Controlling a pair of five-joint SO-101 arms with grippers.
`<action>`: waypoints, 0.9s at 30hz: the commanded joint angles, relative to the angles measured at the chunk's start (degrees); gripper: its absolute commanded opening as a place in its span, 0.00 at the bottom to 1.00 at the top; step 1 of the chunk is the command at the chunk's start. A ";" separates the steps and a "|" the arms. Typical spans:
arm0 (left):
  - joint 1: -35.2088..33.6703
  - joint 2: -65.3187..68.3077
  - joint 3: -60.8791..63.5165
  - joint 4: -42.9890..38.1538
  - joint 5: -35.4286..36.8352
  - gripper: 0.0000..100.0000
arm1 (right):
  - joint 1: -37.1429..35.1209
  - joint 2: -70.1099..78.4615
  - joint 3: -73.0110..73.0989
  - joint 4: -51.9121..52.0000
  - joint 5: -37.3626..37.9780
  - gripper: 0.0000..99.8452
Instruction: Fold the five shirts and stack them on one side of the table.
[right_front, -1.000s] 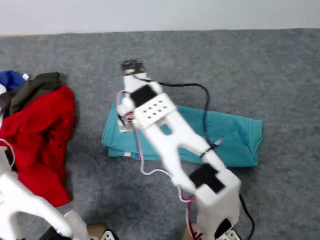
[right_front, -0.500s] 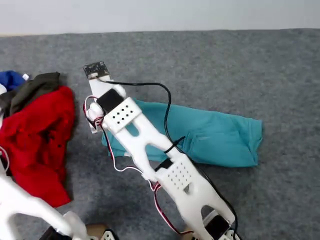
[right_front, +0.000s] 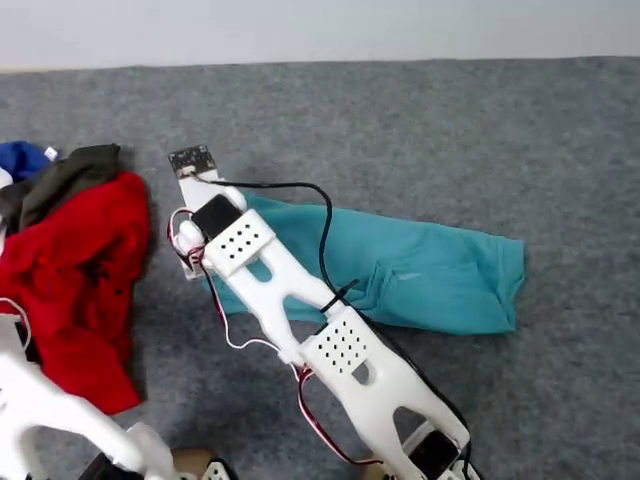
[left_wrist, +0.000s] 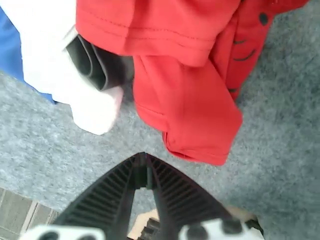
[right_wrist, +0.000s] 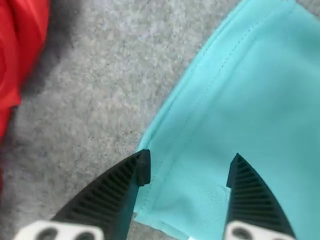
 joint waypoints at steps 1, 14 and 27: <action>-0.09 -1.67 -0.40 -1.05 -0.18 0.00 | -1.27 -0.40 -2.73 0.57 0.53 0.26; 0.00 -1.67 -0.40 -1.05 -0.18 0.00 | -1.80 4.44 -2.73 7.08 0.44 0.24; 0.09 -1.67 -0.31 -3.52 -0.35 0.00 | 0.57 6.02 -7.03 7.08 0.53 0.01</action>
